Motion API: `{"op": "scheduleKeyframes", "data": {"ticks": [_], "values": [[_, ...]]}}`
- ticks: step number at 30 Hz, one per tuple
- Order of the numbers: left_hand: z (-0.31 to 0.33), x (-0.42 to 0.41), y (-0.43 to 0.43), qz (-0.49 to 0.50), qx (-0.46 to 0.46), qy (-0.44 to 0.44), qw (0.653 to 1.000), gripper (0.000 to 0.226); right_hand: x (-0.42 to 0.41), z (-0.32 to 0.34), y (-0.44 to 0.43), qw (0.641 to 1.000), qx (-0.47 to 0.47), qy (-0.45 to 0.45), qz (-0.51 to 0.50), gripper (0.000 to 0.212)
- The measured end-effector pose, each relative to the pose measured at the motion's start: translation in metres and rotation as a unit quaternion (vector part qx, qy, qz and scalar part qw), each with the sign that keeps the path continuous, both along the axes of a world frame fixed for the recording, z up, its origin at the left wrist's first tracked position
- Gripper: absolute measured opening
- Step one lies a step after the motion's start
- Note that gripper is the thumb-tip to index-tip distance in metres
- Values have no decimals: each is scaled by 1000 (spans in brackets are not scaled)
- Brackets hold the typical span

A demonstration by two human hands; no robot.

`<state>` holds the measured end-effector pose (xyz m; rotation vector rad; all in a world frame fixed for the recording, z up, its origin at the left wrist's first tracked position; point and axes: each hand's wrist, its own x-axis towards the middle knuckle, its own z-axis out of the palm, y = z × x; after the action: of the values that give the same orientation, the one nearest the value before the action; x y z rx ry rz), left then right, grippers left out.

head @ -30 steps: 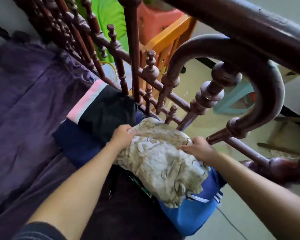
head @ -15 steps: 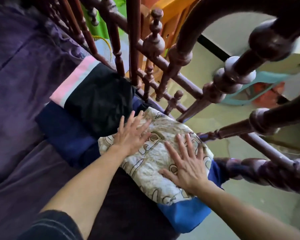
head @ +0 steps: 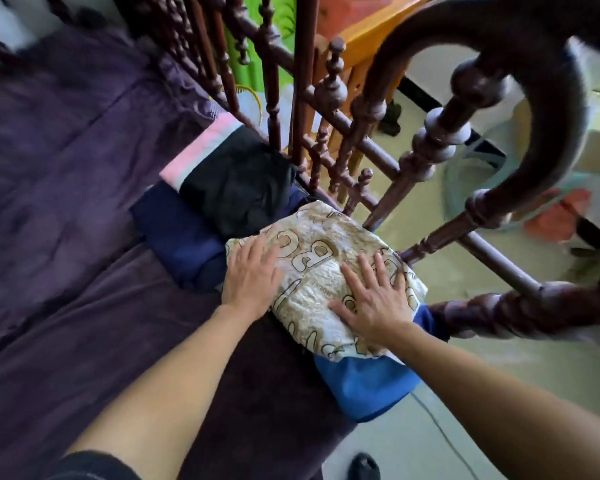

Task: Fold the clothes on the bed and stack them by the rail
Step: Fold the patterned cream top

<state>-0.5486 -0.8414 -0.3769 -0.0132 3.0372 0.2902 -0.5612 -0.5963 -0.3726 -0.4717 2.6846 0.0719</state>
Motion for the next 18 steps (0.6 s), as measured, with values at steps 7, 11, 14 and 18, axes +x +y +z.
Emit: {"op": "scheduleKeyframes", "data": {"ticks": [7, 11, 14, 18], "values": [[64, 176, -6, 189, 11, -107, 976, 27, 61, 76, -21, 986, -73, 82, 129, 37], [89, 288, 13, 271, 12, -97, 958, 20, 134, 101, -42, 954, -141, 83, 251, 31], [107, 369, 23, 314, 14, -93, 945, 17, 191, 115, -58, 930, -166, 66, 321, 30], [131, 464, 20, 390, 13, -69, 918, 18, 259, 132, -92, 908, -157, 36, 387, 29]]}}
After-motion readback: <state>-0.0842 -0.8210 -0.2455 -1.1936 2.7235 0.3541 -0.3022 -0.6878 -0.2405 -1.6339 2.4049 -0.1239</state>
